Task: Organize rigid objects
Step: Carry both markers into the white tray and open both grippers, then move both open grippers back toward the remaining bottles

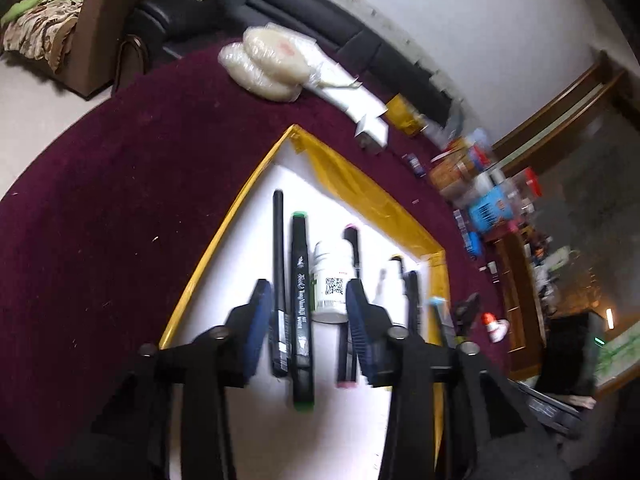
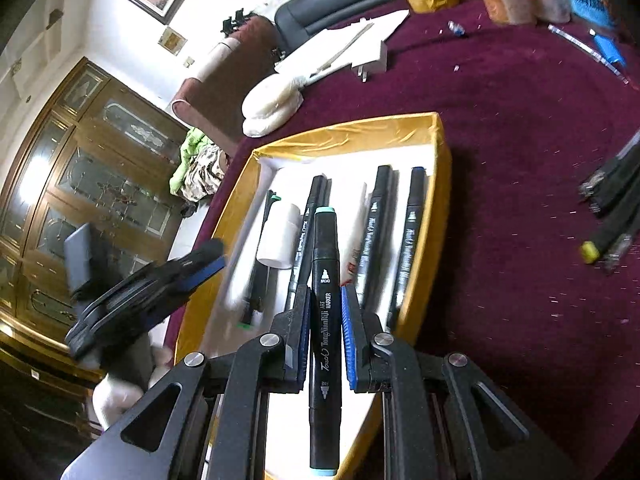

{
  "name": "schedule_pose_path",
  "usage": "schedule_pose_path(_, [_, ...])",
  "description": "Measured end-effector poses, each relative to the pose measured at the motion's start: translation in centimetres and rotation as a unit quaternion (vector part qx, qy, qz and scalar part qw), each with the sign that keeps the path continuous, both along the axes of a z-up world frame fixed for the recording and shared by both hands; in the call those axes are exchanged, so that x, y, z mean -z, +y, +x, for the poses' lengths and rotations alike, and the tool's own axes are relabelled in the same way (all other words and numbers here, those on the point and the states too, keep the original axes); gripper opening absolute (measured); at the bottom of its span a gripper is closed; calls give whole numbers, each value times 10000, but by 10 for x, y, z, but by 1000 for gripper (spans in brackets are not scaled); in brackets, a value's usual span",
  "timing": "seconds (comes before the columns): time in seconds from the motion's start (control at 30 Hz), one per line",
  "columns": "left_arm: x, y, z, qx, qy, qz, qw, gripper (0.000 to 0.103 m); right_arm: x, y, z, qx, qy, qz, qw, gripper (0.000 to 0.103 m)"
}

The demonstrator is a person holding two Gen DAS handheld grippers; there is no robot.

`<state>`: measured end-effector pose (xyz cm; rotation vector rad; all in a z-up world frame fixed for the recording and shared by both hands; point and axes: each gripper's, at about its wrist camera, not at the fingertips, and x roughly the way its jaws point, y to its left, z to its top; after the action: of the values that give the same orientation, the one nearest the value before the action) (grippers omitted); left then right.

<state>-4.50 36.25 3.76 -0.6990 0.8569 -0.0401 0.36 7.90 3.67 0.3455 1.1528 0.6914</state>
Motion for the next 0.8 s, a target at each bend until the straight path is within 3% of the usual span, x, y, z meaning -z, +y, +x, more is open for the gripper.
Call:
schedule_pose_path(0.3, [-25,19,-68,-526,-781,-111,9955,59,15,23,29,298,491,288,9979,13])
schedule_pose_path(0.8, [-13,24,-83,-663,-756,-79,9949,60,5,33,33,514,82,-80,9986,17])
